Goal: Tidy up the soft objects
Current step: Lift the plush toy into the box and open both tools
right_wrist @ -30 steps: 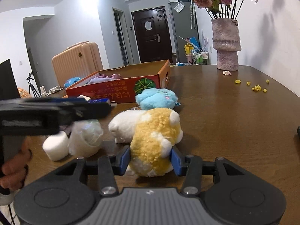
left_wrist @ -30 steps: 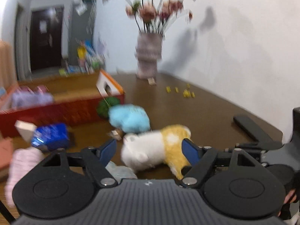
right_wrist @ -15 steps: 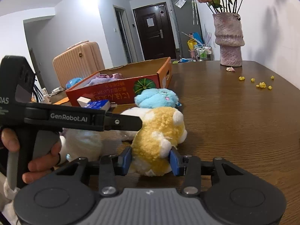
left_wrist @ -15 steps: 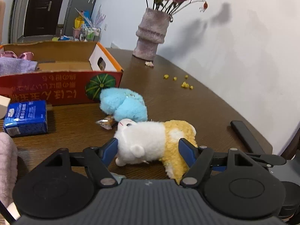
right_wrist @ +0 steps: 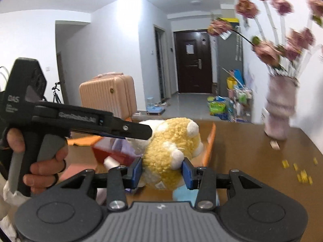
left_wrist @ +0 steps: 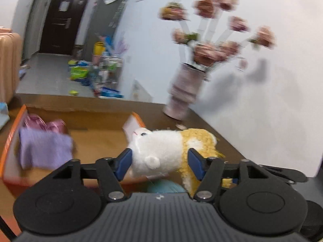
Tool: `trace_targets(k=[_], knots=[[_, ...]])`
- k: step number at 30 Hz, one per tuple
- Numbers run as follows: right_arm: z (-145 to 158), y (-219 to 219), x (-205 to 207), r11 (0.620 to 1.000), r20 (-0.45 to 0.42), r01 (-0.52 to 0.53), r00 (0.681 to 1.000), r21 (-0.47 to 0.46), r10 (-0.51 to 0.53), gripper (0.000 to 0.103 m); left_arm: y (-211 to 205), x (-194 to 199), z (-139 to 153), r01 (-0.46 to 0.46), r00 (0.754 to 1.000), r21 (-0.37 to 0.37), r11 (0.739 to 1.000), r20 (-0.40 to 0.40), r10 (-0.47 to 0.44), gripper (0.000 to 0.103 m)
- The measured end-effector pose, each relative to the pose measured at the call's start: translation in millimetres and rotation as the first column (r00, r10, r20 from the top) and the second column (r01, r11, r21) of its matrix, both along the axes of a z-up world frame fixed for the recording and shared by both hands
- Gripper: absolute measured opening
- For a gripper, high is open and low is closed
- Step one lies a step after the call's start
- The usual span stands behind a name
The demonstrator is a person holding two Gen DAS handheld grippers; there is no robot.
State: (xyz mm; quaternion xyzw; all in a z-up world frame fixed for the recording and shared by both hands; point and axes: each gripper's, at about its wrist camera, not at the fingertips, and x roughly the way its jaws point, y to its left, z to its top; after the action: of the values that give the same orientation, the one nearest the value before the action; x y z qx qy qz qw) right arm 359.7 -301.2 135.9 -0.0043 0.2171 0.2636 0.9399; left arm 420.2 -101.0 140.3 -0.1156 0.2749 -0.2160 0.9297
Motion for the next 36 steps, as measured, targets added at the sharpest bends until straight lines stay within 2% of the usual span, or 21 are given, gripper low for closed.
trace_targets(k=[4,6,9,13,17,21,25,30,34,36], knots=[[1,21,88,1.0,-0.073,0.008,0.997,0.01,-0.007,0.039,17,85,-7,-0.039,0.998,-0.001,0.999,-0.053,0.039,0.057],[-10,30,130,1.0,-0.133,0.01,0.991,0.003,-0.01,0.039,19,124,-21,-0.048,0.996,0.03,0.998,-0.074,0.05,0.056],[-30,37,180,0.999,-0.202,0.03,0.979,-0.014,-0.032,0.039,21,171,-48,-0.054,0.988,0.025,0.998,-0.145,0.057,0.053],[-58,43,224,0.997,-0.265,0.046,0.962,-0.066,-0.062,0.039,19,214,-83,-0.047,0.975,0.049,0.998,-0.213,0.056,0.049],[-79,58,243,0.983,-0.27,0.068,0.956,-0.17,-0.113,0.042,15,229,-102,-0.019,0.965,0.067,0.998,-0.261,0.036,0.049],[-81,60,245,0.979,-0.261,0.082,0.957,-0.184,-0.129,0.045,20,219,-93,-0.016,0.977,0.082,0.996,-0.21,0.033,0.052],[-78,65,238,0.974,-0.265,0.064,0.956,-0.216,-0.122,0.049,28,205,-73,-0.045,0.981,0.099,0.994,-0.181,0.063,0.052],[-30,50,211,0.979,-0.19,0.083,0.975,-0.185,-0.118,0.05,40,158,-24,-0.073,0.992,0.155,0.985,-0.09,0.088,0.053],[18,30,172,0.979,-0.117,0.107,0.985,-0.173,-0.128,0.056,55,97,27,-0.109,0.994,0.198,0.974,0.021,0.107,0.056],[40,21,150,0.979,-0.089,0.103,0.989,-0.175,-0.12,0.056,61,64,53,-0.136,0.989,0.211,0.968,0.09,0.12,0.062]])
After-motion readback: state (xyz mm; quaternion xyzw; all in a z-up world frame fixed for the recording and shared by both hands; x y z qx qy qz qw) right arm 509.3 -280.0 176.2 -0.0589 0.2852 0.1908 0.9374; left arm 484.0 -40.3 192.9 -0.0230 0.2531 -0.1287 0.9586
